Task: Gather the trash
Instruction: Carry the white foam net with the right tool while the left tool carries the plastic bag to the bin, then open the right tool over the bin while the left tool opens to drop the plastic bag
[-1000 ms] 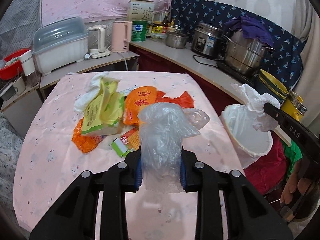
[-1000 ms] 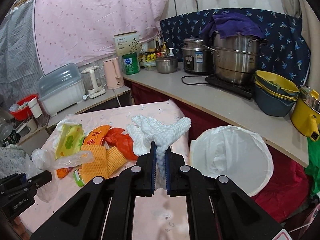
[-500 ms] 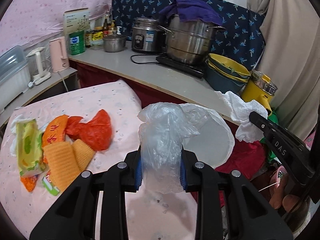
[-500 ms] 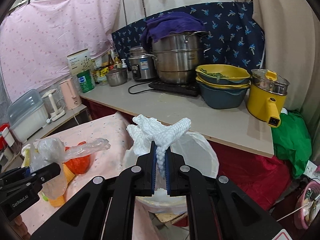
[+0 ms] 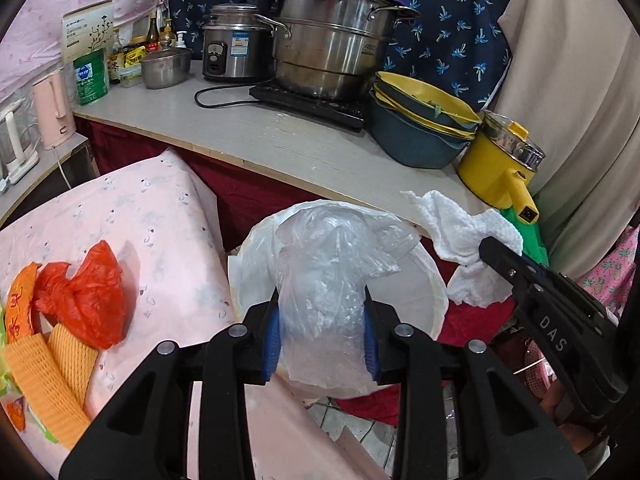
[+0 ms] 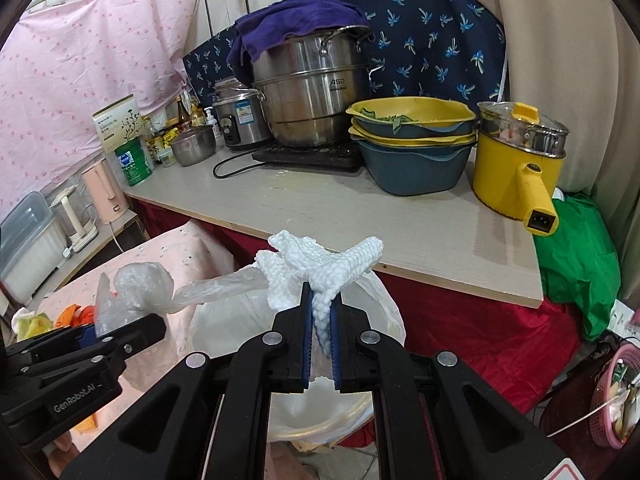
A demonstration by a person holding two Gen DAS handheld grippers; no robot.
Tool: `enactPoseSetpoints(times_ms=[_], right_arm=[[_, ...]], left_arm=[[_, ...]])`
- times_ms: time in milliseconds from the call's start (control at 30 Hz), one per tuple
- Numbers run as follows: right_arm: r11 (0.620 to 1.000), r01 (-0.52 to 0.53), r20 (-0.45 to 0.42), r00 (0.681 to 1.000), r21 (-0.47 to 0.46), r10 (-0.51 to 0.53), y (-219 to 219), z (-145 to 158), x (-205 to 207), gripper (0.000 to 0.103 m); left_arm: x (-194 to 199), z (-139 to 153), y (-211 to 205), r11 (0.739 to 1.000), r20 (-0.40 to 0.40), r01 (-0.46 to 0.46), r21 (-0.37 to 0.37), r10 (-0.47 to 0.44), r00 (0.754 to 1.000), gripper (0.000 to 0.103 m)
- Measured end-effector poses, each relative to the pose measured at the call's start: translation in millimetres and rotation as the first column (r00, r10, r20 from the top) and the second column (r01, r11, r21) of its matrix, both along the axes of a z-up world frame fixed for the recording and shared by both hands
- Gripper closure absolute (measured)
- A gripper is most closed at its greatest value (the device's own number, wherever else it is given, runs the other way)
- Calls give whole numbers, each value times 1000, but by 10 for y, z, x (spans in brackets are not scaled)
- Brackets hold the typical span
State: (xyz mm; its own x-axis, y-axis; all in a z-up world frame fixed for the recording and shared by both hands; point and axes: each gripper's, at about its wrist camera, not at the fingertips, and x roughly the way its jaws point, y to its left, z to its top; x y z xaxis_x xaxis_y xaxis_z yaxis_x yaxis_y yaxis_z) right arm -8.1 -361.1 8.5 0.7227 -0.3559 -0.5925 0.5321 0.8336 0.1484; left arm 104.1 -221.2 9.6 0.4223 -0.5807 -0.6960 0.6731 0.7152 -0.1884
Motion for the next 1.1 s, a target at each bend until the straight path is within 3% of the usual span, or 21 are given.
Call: enactPoseSetpoints(times_ms=[100,167,200,333,733,933,1100], right_arm=[[1000,-2,4,1000,11,2,-36,-11,82,91],[1000,-1,9,1000,10,1,-37,-4,128,78],[1000,1,15,1000,8,-1,-38,6,144,66],[1000,-6,37,999,-8,6,4,75,196,55],[997,-64,76,995,-38,66,307,324,227,47],[990,-134,83,987,-47,138,659,417,286,44],[977,-209,77,974,-45,211,1020,424,387,44]], left_arm=[[81,-7,-37,1000,5,-16,-3,16,1000,53],[127,7,-36,999,9,-33,-19,33,999,36],[144,19,-30,999,13,-38,-22,38,999,34],[200,51,5,999,31,-51,-18,52,998,31],[254,167,418,987,76,-157,-26,158,985,31],[276,236,900,963,113,-269,-22,270,956,31],[328,252,1427,927,131,-376,-2,373,918,30]])
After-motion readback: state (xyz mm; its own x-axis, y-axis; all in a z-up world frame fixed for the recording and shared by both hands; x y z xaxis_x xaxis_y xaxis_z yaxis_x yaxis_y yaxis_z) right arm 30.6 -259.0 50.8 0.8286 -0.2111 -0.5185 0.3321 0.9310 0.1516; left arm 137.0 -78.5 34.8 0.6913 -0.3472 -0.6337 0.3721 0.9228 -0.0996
